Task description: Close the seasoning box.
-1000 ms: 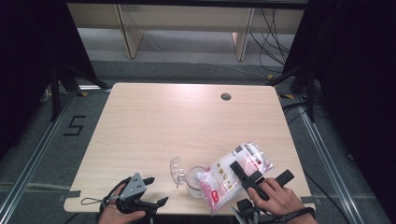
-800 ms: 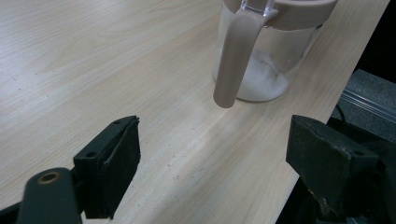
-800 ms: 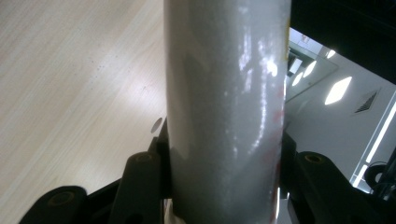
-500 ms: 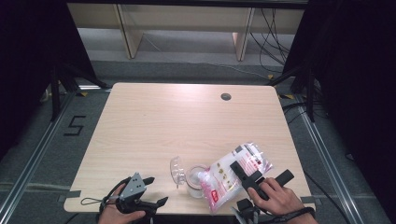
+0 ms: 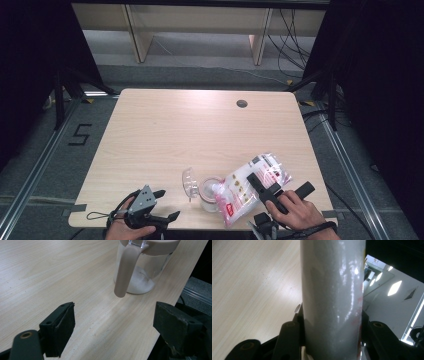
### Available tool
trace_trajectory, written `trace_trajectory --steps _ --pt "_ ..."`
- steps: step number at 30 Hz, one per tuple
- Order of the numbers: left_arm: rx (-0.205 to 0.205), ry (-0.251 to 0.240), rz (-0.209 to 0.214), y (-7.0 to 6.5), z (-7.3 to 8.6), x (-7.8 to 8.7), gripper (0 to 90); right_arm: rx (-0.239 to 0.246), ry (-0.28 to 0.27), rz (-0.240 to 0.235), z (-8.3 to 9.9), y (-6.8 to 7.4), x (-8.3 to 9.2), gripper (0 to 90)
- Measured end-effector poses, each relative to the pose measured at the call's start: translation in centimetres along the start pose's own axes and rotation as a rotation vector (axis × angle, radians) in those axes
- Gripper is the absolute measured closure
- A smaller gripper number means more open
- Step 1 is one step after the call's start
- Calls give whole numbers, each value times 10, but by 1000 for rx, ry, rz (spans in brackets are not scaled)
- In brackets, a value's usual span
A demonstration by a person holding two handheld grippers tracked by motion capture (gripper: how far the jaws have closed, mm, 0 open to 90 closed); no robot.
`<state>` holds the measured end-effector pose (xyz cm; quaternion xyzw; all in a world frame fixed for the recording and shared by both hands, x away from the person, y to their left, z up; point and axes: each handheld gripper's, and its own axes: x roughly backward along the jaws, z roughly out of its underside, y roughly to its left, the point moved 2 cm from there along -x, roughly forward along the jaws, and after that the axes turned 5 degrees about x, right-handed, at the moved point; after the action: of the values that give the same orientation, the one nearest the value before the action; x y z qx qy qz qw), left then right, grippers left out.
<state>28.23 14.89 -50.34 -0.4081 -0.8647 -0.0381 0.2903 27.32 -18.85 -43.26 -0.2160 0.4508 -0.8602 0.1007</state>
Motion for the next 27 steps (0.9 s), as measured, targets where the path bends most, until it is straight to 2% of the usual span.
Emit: trace_trajectory --steps 5,7,8,9,11,15,16,17,20,27 --pt "-3 4 -3 0 0 0 174 -5 0 -3 0 0 0 625" --pt "-26 3 4 1 -1 0 174 -6 -3 -3 0 0 0 625" --pt "-47 20 -6 3 0 0 174 -7 -3 -3 0 0 0 626" --pt "-15 10 -1 1 0 0 174 -5 -3 -4 0 0 0 627" --pt "-7 1 -3 1 1 -1 174 -4 -5 -2 0 0 -1 628" --pt "-7 -1 0 1 1 -1 174 -4 -4 -1 0 1 0 630" --pt "-14 12 -2 2 0 0 174 -4 -6 -2 0 1 -1 631" --pt "-1 4 2 1 0 -1 174 -6 -6 -4 0 1 -1 632" --pt "-11 10 -3 1 0 0 174 -6 -7 -4 -1 1 -1 632" --pt "0 1 0 0 0 0 174 -6 -9 -4 -1 1 -1 634"
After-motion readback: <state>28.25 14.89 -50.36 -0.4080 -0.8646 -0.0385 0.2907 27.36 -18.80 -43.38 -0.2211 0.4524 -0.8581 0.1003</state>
